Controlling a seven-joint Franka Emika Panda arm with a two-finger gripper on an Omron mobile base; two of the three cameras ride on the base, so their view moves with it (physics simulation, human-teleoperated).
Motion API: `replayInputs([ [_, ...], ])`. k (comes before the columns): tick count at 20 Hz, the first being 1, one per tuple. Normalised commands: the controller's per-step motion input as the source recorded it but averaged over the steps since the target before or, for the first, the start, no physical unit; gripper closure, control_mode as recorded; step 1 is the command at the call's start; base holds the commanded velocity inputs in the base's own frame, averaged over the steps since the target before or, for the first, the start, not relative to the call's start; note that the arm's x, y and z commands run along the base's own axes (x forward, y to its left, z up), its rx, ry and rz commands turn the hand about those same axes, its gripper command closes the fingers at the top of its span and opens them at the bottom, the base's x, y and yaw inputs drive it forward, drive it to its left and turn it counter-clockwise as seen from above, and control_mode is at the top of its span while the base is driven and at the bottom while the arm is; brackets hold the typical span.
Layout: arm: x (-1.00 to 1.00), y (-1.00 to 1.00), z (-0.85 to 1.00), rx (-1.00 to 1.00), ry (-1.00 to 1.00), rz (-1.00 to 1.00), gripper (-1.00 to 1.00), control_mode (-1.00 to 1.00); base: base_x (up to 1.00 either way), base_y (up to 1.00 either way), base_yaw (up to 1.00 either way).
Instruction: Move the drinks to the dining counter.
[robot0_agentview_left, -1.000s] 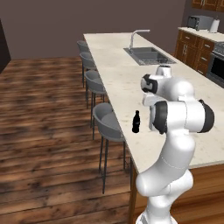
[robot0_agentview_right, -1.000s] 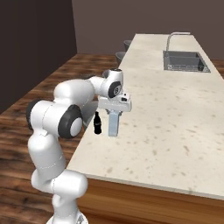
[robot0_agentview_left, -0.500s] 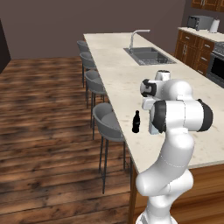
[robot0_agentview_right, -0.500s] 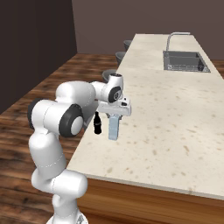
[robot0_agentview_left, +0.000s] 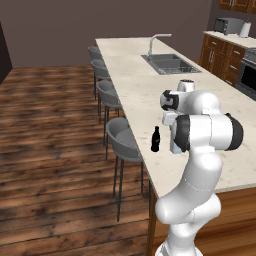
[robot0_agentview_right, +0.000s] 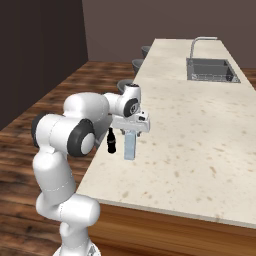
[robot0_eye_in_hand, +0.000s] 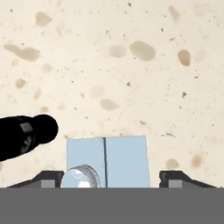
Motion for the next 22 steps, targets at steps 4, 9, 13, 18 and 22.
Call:
replayInputs([
  [4, -0.23, 0.0, 0.36, 0.0, -0.07, 0.0, -1.0, -1.0, 0.0, 0.0, 0.0],
  [9, -0.58, 0.0, 0.62, 0.0, -0.01, 0.0, -1.0, -1.0, 0.0, 0.0, 0.0],
  [13, -0.92, 0.03, 0.4, 0.0, 0.01, 0.0, -1.0, -1.0, 0.0, 0.0, 0.0],
  [18, -1.0, 0.16, 0.22, 0.0, 0.0, 0.0, -1.0, -1.0, 0.0, 0.0, 0.0],
  [22, -0.8, 0.38, 0.38, 0.0, 0.0, 0.0, -1.0, -1.0, 0.0, 0.0, 0.0],
])
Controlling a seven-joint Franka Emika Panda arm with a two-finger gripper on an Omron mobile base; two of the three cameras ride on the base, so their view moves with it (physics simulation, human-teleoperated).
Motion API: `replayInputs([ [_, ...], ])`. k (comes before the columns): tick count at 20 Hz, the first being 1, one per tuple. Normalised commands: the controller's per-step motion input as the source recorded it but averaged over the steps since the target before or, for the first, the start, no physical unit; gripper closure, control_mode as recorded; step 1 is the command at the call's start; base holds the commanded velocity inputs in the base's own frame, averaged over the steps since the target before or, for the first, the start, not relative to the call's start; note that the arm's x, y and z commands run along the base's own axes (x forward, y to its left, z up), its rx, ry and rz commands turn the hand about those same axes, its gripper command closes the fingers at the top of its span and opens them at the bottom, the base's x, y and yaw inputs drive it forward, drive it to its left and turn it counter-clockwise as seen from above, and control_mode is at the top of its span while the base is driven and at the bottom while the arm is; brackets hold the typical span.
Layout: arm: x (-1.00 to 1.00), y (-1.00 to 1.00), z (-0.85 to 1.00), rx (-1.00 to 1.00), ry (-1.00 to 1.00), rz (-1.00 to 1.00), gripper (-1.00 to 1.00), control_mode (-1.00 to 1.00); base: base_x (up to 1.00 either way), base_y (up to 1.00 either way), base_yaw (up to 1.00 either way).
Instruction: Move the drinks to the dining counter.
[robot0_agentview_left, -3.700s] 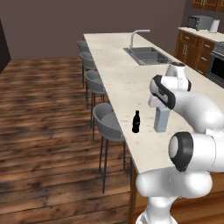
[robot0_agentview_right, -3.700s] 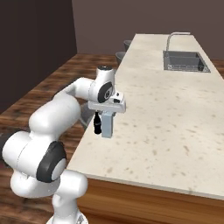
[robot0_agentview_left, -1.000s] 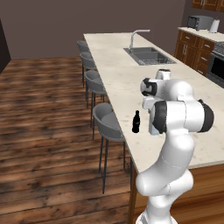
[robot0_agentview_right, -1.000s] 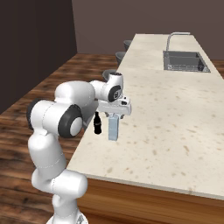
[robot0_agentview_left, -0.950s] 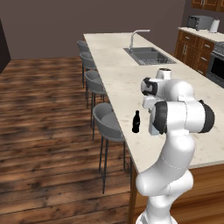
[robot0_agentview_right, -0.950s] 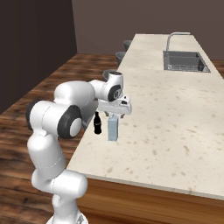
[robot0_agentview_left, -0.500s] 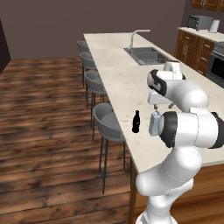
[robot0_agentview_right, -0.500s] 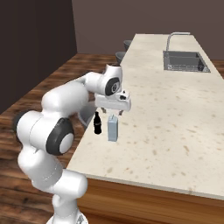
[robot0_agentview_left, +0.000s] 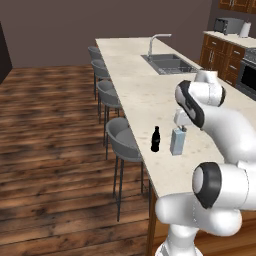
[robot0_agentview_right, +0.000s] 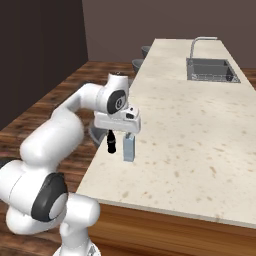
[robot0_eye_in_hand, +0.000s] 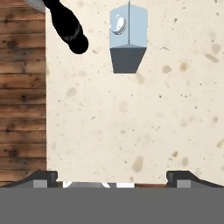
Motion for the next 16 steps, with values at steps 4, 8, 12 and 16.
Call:
replayInputs([
  [4, -0.65, 0.55, 0.51, -0.04, -0.02, 0.0, -1.0, -1.0, 0.0, 0.0, 0.0],
  [8, -0.65, 0.45, 0.37, -0.01, 0.0, 0.0, -1.0, -1.0, 0.0, 0.0, 0.0],
  [12, -0.55, 0.3, 0.15, 0.0, 0.0, 0.0, -1.0, -1.0, 0.0, 0.0, 0.0],
  [16, -0.44, 0.06, 0.03, 0.0, 0.0, 0.0, -1.0, -1.0, 0.0, 0.0, 0.0],
])
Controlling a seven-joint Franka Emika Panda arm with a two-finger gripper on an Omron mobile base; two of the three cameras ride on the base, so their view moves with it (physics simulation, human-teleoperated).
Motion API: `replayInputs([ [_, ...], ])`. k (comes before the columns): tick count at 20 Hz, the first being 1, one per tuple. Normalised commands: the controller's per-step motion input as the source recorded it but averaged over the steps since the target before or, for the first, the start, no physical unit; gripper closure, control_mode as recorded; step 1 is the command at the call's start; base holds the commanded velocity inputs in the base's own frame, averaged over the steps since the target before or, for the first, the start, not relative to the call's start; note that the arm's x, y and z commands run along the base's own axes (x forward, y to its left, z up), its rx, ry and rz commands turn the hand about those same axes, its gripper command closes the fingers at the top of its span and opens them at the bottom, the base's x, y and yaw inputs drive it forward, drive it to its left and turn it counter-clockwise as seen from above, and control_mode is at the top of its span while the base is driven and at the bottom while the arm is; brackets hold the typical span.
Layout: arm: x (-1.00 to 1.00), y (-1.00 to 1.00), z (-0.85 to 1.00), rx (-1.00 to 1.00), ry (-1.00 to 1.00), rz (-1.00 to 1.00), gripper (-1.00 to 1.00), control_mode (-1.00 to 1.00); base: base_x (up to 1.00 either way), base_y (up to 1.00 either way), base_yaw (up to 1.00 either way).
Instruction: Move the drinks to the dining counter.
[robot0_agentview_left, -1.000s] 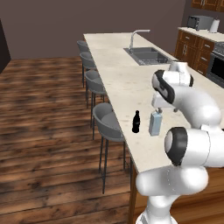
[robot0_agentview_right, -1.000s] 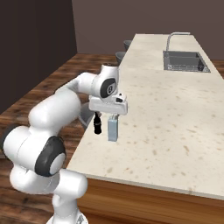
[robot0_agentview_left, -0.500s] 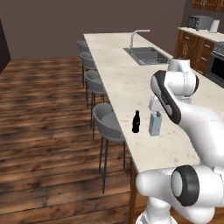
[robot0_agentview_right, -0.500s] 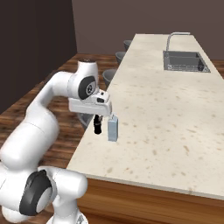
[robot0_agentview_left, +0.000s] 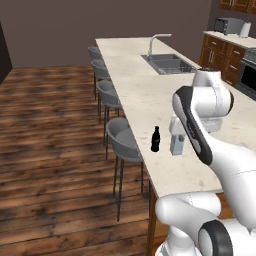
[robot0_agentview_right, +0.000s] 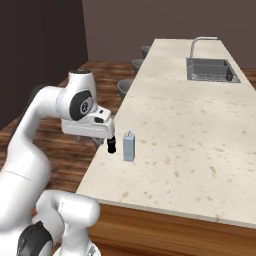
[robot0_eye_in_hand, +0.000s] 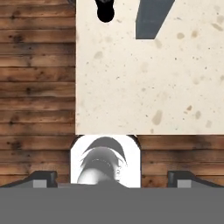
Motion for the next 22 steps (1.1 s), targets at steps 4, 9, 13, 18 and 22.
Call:
replayInputs([
  [4, -0.27, 0.0, 0.0, 0.0, 0.0, 0.0, -1.0, 1.0, -0.2, 0.0, -0.02],
  [9, 0.0, 0.0, 0.0, 0.0, 0.0, 0.0, -1.0, 1.0, -0.93, -0.33, -0.46],
  [13, 0.0, 0.0, 0.0, 0.0, 0.0, 0.0, -1.0, 1.0, -0.42, -0.03, -0.94],
  [18, 0.0, 0.0, 0.0, 0.0, 0.0, 0.0, -1.0, 1.0, -0.08, 0.0, -1.0],
  [22, 0.0, 0.0, 0.0, 0.0, 0.0, 0.0, -1.0, 1.0, -0.02, 0.0, -1.0],
])
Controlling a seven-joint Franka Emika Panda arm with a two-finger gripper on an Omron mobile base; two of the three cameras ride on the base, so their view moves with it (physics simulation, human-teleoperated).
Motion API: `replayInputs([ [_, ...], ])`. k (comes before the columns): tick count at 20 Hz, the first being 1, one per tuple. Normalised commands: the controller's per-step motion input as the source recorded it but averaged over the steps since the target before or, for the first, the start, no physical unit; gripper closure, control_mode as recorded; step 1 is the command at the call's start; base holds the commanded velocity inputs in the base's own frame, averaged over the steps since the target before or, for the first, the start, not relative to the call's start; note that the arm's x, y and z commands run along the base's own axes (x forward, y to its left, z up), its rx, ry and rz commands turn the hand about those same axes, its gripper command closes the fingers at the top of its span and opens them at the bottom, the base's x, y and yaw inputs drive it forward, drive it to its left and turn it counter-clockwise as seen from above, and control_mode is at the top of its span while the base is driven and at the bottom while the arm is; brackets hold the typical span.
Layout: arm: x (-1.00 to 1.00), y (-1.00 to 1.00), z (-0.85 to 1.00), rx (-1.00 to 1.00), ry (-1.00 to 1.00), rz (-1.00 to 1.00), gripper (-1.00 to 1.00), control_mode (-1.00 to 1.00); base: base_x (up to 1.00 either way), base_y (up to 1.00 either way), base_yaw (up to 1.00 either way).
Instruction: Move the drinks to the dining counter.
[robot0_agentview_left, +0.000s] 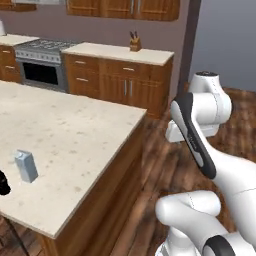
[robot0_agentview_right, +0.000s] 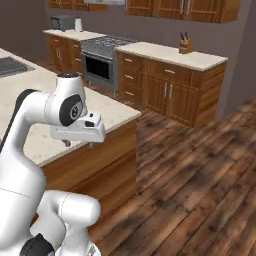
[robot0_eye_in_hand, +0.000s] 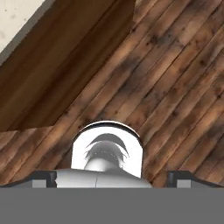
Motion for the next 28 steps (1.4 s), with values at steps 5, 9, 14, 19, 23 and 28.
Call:
replayInputs([
  [5, 0.0, 0.0, 0.0, 0.0, 0.0, 0.0, -1.0, 1.0, 0.0, -0.11, -0.93],
  [9, 0.0, 0.0, 0.0, 0.0, 0.0, 0.0, -1.0, 1.0, 0.42, -0.18, -0.71],
  [14, 0.0, 0.0, 0.0, 0.0, 0.0, 0.0, -1.0, 1.0, 1.0, -0.35, -0.3],
  [19, 0.0, 0.0, 0.0, 0.0, 0.0, 0.0, -1.0, 1.0, 1.0, -0.08, -0.15],
  [23, 0.0, 0.0, 0.0, 0.0, 0.0, 0.0, -1.0, 1.0, 1.0, 0.0, -0.08],
  [28, 0.0, 0.0, 0.0, 0.0, 0.0, 0.0, -1.0, 1.0, 1.0, 0.0, -0.09],
])
